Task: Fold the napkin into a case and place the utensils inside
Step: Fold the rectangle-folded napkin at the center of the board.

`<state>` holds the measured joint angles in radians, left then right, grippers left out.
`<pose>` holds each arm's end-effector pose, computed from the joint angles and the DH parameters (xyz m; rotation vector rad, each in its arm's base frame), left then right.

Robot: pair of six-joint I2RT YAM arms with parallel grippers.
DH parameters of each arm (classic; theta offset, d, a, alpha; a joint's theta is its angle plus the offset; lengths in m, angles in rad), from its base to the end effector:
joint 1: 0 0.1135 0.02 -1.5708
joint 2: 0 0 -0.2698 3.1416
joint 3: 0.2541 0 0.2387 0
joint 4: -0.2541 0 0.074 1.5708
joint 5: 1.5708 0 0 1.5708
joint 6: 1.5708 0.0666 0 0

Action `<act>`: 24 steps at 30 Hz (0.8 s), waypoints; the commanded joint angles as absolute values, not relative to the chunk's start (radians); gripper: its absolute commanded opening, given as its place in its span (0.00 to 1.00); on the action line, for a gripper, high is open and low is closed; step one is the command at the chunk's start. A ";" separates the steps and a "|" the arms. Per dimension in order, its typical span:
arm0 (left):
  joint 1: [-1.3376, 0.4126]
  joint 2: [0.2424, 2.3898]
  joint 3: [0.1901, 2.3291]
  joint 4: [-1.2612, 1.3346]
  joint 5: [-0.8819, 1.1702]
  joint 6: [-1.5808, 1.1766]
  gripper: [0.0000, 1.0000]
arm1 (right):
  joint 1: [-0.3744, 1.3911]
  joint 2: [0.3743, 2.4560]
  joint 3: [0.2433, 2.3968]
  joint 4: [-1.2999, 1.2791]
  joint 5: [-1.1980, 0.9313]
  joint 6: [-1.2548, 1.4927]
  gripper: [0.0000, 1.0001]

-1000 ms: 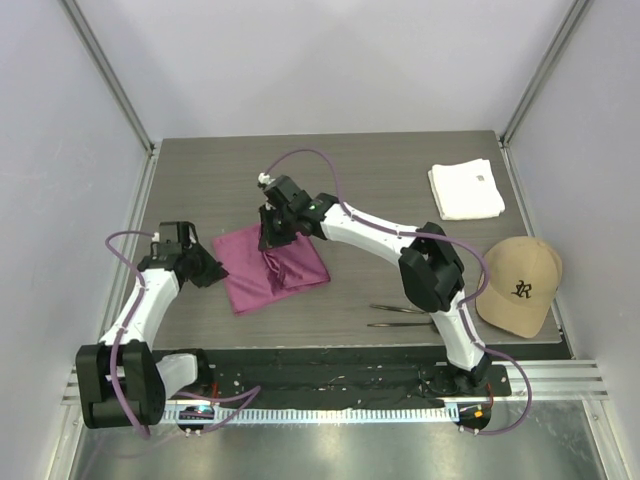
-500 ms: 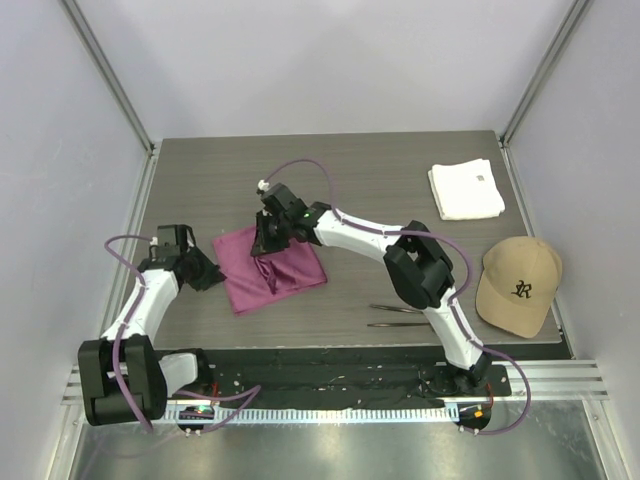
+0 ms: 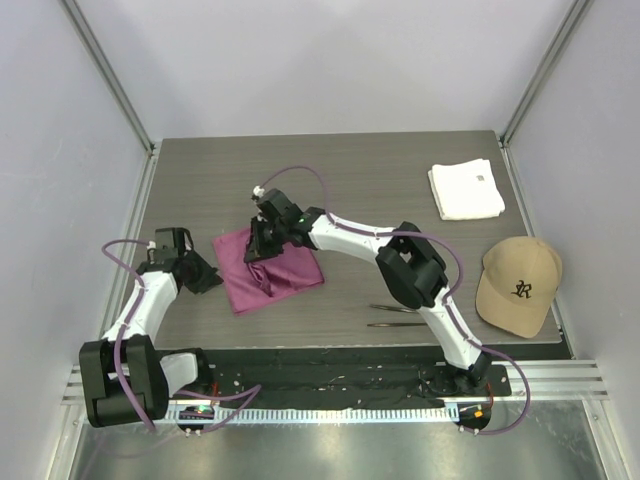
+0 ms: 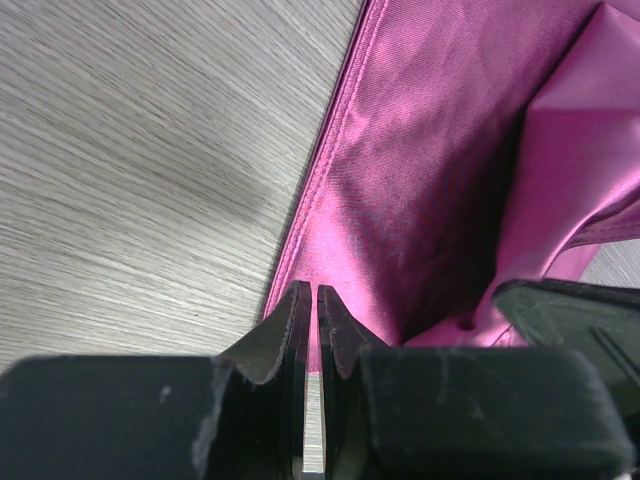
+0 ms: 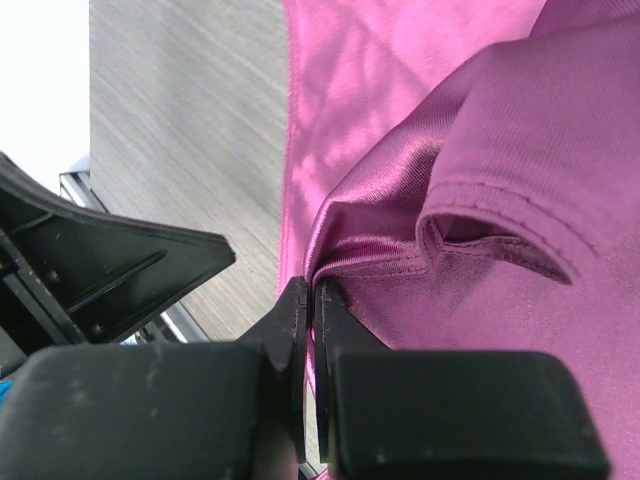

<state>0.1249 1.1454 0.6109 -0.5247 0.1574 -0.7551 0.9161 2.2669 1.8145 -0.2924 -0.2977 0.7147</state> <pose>0.2062 0.0154 0.1713 -1.0885 2.4417 -0.4170 0.3062 0.4309 0.1802 -0.4262 2.5391 1.0837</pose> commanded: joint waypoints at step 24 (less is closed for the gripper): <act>0.133 1.094 0.580 -0.494 0.166 -0.772 0.10 | 0.954 2.352 1.951 -0.241 -0.345 0.770 0.01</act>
<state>0.1257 1.1198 0.5808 -0.5140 0.1604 -0.7715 0.9417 2.3405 1.8992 -0.2687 -0.3290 0.7559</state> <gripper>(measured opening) 0.101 0.038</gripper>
